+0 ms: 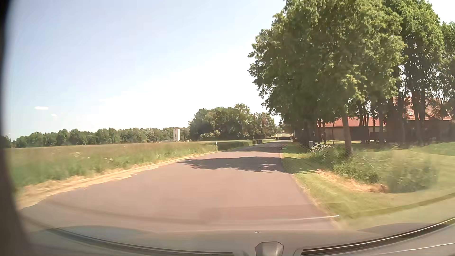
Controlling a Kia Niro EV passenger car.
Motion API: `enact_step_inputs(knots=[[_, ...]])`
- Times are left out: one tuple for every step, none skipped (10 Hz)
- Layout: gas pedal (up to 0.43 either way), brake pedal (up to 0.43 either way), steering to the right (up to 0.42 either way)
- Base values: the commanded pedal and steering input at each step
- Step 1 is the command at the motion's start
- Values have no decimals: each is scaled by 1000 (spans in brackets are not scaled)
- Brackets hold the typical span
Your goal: Follow the waypoints while adhering to traffic rules and regulations
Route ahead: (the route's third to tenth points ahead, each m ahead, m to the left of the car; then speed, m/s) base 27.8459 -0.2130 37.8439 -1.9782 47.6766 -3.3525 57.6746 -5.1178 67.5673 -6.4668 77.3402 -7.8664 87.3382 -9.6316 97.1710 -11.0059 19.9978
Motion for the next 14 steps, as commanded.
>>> enact_step_inputs(knots=[[268,6,24],[280,6,25],[280,6,26],[280,6,26],[287,6,26],[287,6,26],[287,6,26],[287,6,26],[287,6,26],[287,6,26],[287,6,26],[287,6,26],[287,6,25],[287,6,23]])
